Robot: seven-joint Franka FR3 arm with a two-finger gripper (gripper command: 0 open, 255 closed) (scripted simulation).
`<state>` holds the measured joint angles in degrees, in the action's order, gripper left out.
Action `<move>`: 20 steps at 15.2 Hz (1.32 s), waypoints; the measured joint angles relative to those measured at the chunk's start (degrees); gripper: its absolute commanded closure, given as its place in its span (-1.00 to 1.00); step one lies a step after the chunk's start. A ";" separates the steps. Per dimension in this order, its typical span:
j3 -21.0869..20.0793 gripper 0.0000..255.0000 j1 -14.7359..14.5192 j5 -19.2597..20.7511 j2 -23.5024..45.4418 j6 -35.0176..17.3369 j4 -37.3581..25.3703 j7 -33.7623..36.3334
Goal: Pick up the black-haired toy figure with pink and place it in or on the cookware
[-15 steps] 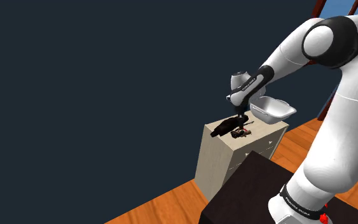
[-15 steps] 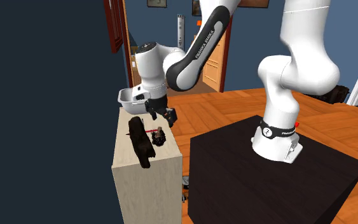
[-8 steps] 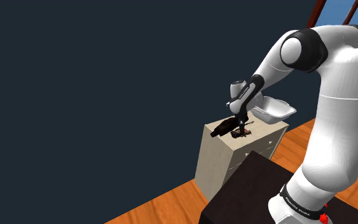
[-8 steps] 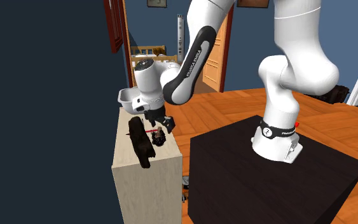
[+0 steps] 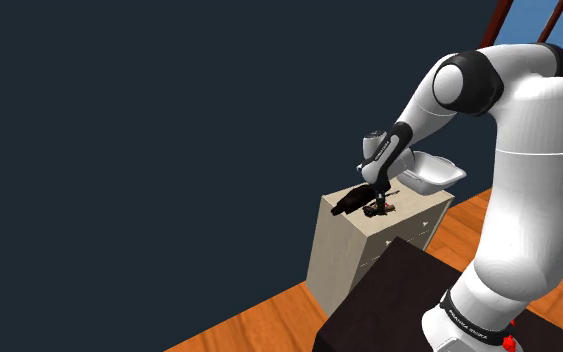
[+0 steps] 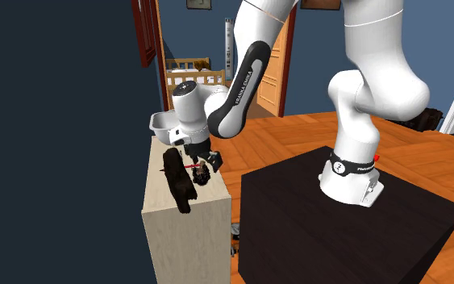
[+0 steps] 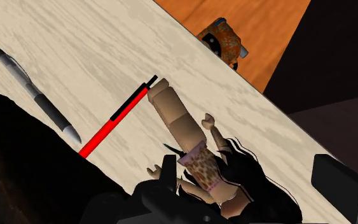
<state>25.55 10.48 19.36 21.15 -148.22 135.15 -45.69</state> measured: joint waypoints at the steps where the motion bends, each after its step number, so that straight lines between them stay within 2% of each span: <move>1: 0.00 -1.00 0.00 0.00 0.01 -0.01 -0.01 0.00; 2: 0.00 -1.00 0.00 0.00 0.01 -0.01 -0.01 0.00; 3: 0.00 1.00 0.00 0.00 0.01 -0.01 -0.01 0.00; 13: -0.02 1.00 0.01 -0.02 0.04 0.01 0.00 -0.01; 20: 0.89 1.00 -0.72 0.98 -4.68 4.27 0.17 -0.56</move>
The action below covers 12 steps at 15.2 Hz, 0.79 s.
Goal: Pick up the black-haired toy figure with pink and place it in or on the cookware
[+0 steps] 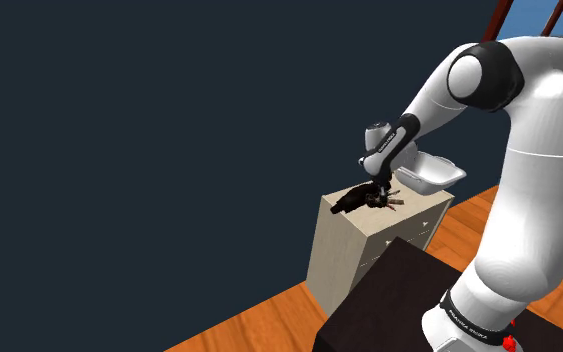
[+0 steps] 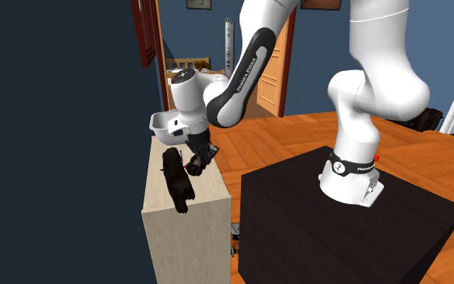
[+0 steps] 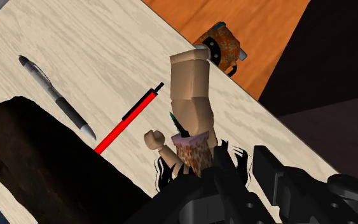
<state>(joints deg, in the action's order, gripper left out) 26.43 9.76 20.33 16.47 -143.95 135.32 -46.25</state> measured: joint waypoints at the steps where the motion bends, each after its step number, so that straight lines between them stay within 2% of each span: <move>1: 0.14 1.00 -0.22 0.26 -0.92 0.75 0.16 0.09; 12: 0.93 1.00 -1.38 2.06 -9.06 9.10 -0.38 -0.46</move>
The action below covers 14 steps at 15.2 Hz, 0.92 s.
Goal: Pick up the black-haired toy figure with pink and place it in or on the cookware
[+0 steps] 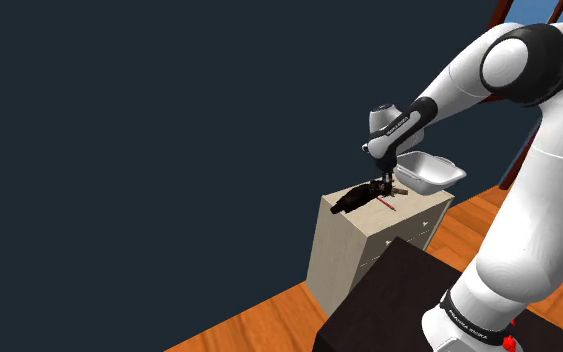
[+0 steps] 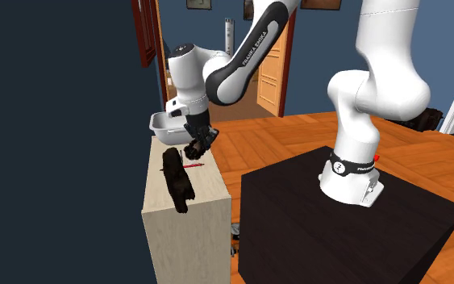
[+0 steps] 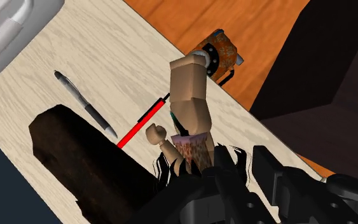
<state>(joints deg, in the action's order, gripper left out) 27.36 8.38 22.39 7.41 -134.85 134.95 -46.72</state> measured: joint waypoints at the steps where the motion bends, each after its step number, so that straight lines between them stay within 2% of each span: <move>1: 0.06 1.00 -0.02 0.12 -0.57 0.62 -0.11 -0.14; 14: -0.18 1.00 -0.75 1.26 -8.51 11.11 -3.08 -1.43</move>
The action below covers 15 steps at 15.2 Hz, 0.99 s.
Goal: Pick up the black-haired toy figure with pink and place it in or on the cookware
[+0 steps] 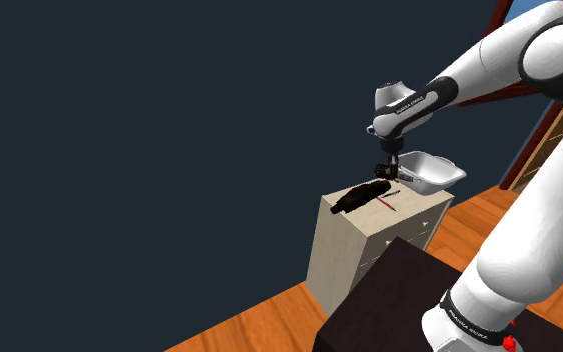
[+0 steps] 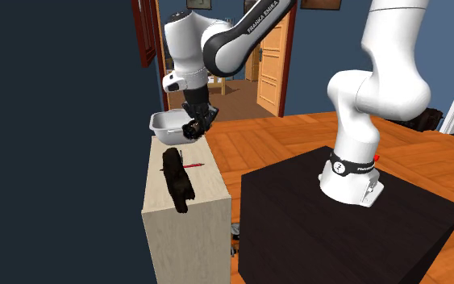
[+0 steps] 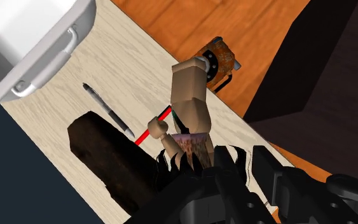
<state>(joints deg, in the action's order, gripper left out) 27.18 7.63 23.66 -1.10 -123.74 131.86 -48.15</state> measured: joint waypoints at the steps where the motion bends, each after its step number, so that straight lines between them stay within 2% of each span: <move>1: -0.05 1.00 -0.04 0.02 -0.41 0.70 -0.32 -0.11; 7: 0.46 1.00 0.43 -0.10 -1.63 4.01 -3.00 -2.30; 15: 5.27 1.00 5.90 -4.93 7.96 1.96 -13.49 -15.15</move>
<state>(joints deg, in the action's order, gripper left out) 32.45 13.53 18.72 6.86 -121.78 118.37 -63.30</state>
